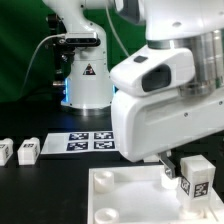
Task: Assemble one leg
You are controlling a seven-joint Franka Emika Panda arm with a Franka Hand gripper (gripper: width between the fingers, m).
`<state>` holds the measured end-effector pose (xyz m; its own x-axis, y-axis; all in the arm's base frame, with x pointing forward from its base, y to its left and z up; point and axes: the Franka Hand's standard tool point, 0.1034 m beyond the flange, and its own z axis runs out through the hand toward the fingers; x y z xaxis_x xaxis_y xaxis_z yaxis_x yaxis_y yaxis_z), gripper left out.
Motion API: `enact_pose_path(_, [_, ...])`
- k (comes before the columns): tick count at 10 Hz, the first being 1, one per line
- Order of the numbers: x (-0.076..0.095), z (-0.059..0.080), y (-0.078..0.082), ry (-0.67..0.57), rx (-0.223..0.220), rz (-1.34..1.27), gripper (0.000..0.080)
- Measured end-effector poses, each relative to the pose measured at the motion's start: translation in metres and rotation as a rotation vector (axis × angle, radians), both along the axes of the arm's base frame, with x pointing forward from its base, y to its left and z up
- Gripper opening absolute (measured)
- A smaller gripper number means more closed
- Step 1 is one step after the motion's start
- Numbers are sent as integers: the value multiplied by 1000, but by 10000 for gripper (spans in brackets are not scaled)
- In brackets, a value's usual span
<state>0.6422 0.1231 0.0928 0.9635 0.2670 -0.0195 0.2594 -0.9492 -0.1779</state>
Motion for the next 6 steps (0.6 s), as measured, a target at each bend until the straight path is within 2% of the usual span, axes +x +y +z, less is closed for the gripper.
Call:
enact_pose_path(2, [1, -8, -4, -15, 0, -10, 649])
enact_pose_path(5, [1, -9, -4, -20, 0, -11, 624])
enact_pose_path(6, [1, -9, -4, -20, 0, -11, 435])
